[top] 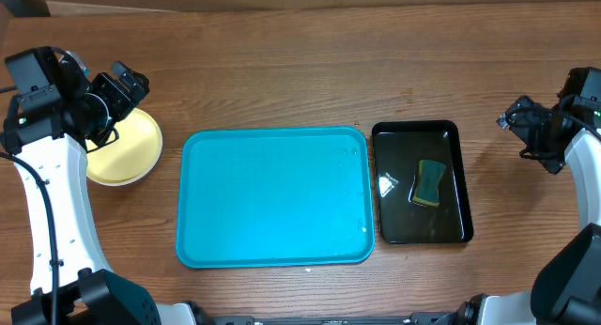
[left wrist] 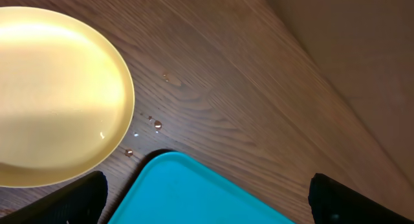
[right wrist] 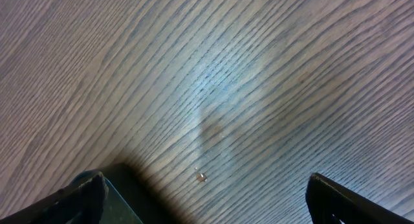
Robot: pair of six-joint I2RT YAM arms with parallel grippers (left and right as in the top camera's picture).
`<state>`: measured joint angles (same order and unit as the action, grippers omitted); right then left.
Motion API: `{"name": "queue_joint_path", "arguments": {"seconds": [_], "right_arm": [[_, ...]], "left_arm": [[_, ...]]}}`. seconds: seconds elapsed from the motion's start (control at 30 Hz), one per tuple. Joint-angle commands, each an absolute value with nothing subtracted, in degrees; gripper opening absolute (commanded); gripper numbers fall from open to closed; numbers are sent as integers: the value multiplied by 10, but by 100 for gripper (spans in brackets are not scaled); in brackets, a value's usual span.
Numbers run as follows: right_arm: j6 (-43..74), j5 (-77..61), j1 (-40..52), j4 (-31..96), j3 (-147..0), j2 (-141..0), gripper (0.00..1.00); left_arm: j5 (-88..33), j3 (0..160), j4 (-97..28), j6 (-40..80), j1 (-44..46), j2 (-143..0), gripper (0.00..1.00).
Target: Clean dirty plates on tray and stack at the side
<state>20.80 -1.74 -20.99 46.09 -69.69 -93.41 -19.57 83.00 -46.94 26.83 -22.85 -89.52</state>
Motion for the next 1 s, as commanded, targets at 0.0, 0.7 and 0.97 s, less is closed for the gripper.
{"name": "queue_joint_path", "arguments": {"seconds": [0.0, 0.7, 0.97], "right_arm": [[210, -20, -211, 459, -709, -939, 100], [210, -20, 18, 459, -708, -593, 100], [188, 25, 157, 455, -692, -392, 100]], "left_arm": [[-204, 834, -469, 259, -226, -899, 100], [-204, 834, -469, 259, -226, -899, 100], [-204, 834, -469, 259, -226, -899, 100]]}}
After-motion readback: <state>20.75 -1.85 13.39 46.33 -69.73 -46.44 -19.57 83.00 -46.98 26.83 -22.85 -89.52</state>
